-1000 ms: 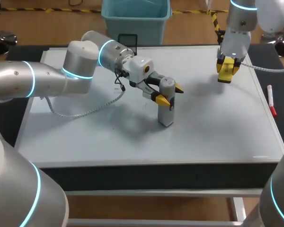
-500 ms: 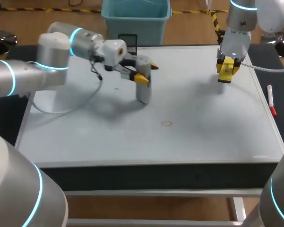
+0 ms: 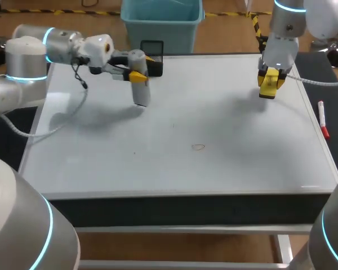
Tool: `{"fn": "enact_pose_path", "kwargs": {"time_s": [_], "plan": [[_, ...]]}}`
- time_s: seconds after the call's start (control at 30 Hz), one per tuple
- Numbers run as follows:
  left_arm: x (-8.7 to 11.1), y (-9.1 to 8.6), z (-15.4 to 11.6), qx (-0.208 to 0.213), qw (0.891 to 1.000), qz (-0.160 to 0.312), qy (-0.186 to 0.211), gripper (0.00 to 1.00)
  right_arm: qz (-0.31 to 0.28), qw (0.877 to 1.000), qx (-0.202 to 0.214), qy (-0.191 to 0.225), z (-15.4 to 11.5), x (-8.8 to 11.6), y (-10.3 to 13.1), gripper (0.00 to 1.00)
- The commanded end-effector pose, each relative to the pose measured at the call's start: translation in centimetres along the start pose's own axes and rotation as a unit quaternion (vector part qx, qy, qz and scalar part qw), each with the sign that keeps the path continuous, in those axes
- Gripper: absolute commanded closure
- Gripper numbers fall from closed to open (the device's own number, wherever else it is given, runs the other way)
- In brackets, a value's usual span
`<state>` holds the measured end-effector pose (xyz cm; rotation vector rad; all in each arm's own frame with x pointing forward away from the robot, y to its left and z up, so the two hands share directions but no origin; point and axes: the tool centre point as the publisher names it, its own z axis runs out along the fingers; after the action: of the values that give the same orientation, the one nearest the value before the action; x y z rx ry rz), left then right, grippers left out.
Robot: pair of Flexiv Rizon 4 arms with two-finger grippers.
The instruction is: Pick up the inspection probe, press it on each red-marked spot on the whiteboard one by one, put down the probe, pick up the eraser, and wipe off all the red marks.
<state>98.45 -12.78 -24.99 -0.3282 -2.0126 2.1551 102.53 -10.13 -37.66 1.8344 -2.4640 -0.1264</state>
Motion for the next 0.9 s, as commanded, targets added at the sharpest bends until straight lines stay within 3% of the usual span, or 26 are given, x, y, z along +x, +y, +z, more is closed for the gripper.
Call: {"fn": "enact_pose_path", "kwargs": {"time_s": [0.03, 0.6, 0.9], "plan": [[0.5, -0.5, -2.1, 0.003, 1.0, 0.005, -0.028, 1.0, -0.001, 1.0, 0.001, 0.001, -0.1, 0.1, 0.0, 1.0], [0.1, -0.4, -7.1, -0.002, 0.996, 0.005, -0.083, 1.0, -0.001, 1.0, 0.001, 0.001, -0.1, 0.1, 0.0, 1.0], [0.1, -0.4, -7.1, -0.002, 0.996, 0.005, -0.083, 1.0, -0.001, 1.0, 0.001, 0.001, -0.1, 0.1, 0.0, 1.0]]}}
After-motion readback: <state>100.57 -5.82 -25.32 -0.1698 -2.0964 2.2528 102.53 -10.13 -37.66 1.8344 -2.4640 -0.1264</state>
